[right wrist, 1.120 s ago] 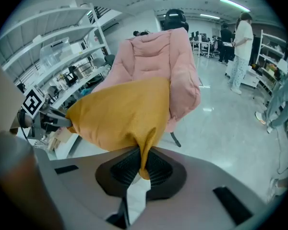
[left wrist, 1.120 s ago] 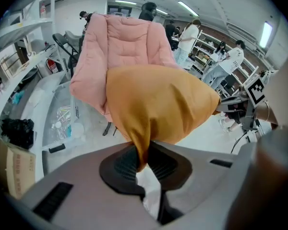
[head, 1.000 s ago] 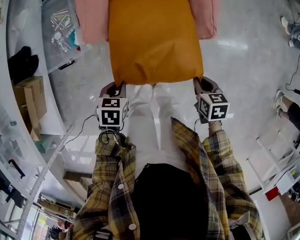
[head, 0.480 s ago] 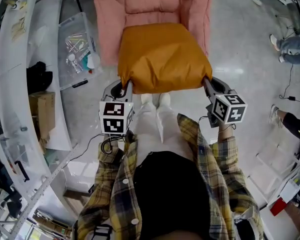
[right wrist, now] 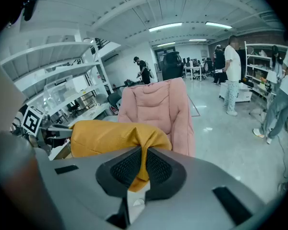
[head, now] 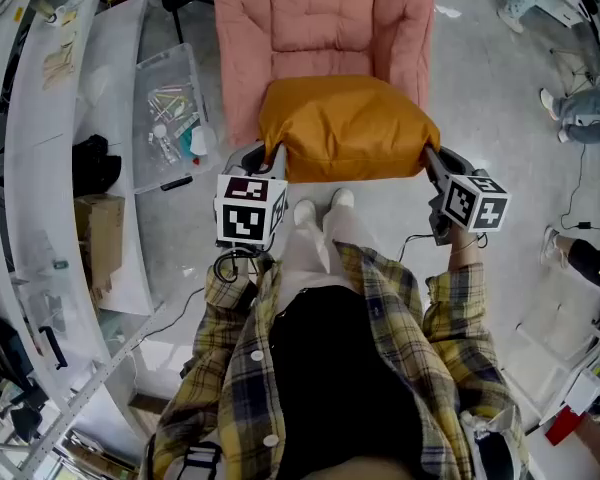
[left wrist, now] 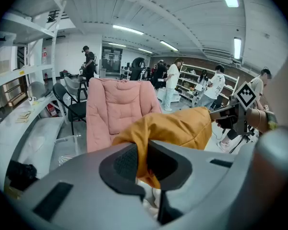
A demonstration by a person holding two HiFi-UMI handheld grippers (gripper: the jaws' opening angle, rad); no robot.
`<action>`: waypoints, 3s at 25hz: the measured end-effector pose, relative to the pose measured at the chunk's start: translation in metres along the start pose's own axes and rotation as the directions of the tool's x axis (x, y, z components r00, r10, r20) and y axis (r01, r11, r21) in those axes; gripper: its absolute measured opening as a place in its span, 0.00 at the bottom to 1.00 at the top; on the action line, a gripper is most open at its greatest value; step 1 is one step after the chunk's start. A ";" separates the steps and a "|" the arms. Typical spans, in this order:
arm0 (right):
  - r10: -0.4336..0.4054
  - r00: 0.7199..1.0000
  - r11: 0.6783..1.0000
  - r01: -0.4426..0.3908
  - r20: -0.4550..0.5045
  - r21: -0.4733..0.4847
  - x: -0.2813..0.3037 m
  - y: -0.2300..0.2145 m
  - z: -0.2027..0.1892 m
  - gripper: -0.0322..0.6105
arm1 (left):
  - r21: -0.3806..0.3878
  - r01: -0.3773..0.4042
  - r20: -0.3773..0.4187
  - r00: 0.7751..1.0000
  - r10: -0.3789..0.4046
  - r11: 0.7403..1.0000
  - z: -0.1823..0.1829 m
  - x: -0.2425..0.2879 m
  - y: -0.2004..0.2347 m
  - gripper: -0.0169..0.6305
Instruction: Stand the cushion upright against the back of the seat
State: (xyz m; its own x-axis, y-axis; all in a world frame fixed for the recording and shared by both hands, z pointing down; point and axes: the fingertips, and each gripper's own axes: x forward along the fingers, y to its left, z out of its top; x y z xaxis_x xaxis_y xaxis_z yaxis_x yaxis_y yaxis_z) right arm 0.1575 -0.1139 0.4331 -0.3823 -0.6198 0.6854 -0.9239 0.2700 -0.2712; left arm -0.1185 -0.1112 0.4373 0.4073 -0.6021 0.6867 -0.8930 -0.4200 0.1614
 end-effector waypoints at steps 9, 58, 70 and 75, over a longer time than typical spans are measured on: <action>0.007 0.998 1.000 -0.007 0.058 -0.004 0.033 -0.015 0.075 0.10 | -0.032 0.002 0.031 1.000 -0.001 0.999 0.068 0.027 0.028 0.09; 0.156 0.979 0.988 -0.154 -0.130 0.026 0.248 -0.136 0.253 0.25 | -0.049 -0.230 -0.165 0.962 0.220 0.972 0.243 0.239 0.156 0.17; 0.098 0.994 0.995 -0.096 -0.048 0.034 0.315 -0.161 0.293 0.25 | -0.123 -0.188 -0.096 0.979 0.177 0.974 0.275 0.305 0.206 0.19; 0.078 0.997 0.997 -0.077 -0.026 0.028 0.338 -0.173 0.309 0.25 | -0.120 -0.218 -0.055 0.976 0.213 0.969 0.289 0.326 0.220 0.20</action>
State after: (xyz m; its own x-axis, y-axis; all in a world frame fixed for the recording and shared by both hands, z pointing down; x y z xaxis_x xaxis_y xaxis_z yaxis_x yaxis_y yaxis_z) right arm 0.1833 -0.5976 0.5030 -0.4526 -0.5775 0.6795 -0.8917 0.2965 -0.3420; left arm -0.1272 -0.5965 0.4918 0.1967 -0.6396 0.7431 -0.9767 -0.1942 0.0914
